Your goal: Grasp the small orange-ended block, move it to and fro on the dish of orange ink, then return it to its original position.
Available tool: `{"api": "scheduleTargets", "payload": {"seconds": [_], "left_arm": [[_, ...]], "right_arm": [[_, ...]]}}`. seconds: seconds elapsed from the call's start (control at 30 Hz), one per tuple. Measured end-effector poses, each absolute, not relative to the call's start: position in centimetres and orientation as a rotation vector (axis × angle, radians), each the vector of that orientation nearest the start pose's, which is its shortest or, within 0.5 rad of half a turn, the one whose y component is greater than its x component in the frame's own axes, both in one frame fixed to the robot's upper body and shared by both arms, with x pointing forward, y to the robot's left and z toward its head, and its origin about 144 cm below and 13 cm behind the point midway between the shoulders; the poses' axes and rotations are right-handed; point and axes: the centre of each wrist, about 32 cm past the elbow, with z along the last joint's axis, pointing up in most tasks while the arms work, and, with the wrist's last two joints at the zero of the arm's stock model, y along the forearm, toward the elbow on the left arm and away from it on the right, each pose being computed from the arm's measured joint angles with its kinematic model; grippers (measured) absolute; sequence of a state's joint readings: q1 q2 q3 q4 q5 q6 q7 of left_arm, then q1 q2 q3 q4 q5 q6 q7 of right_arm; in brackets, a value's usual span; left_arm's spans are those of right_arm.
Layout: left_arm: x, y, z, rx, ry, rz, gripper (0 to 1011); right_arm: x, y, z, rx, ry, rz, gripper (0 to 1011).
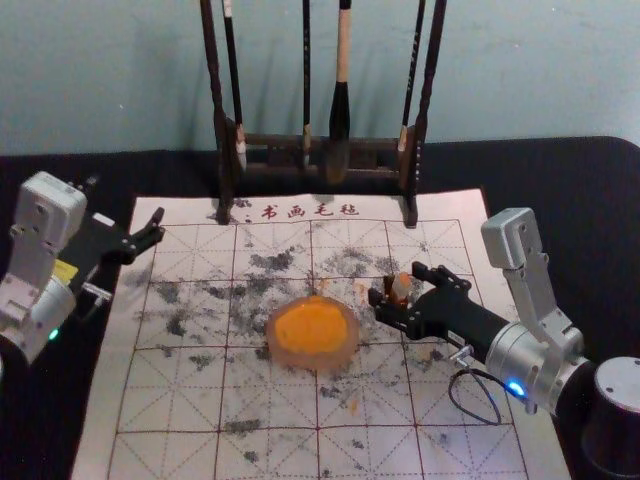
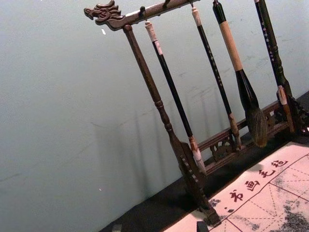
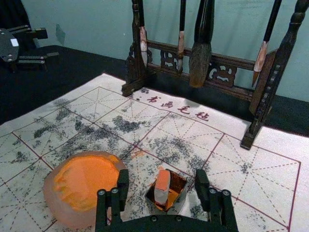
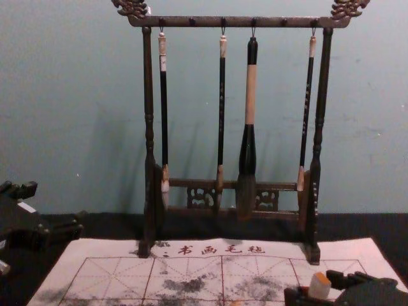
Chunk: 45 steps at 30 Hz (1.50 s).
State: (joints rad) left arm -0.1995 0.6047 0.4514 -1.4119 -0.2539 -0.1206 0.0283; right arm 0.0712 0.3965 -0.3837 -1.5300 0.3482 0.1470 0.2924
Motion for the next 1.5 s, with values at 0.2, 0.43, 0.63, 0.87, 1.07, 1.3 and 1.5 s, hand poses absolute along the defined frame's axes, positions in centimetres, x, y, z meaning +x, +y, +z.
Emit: {"api": "scheduleTargets", "payload": {"seconds": [0.2, 0.43, 0.63, 0.87, 1.07, 1.3, 1.5], "left_arm": [[48.9, 31.0, 114.0, 0.304, -0.285, 1.248, 1001], [48.9, 31.0, 114.0, 0.304, -0.285, 1.248, 1001], [48.9, 31.0, 114.0, 0.304, -0.285, 1.248, 1001], [48.9, 31.0, 114.0, 0.304, -0.285, 1.248, 1001], [48.9, 31.0, 114.0, 0.305, -0.285, 1.248, 1001], [48.9, 31.0, 114.0, 0.305, -0.285, 1.248, 1001], [48.9, 31.0, 114.0, 0.304, -0.285, 1.248, 1001]], "right_arm": [[45.8, -23.5, 112.7, -0.232, 0.151, -0.936, 706], [45.8, -23.5, 112.7, -0.231, 0.151, -0.936, 482], [45.8, -23.5, 112.7, -0.23, 0.152, -0.936, 243], [45.8, -23.5, 112.7, -0.23, 0.152, -0.936, 114], [45.8, -23.5, 112.7, -0.23, 0.152, -0.935, 114], [45.8, -23.5, 113.1, -0.209, 0.151, -0.926, 113], [45.8, -23.9, 114.4, -0.205, 0.142, -0.929, 113]]}}
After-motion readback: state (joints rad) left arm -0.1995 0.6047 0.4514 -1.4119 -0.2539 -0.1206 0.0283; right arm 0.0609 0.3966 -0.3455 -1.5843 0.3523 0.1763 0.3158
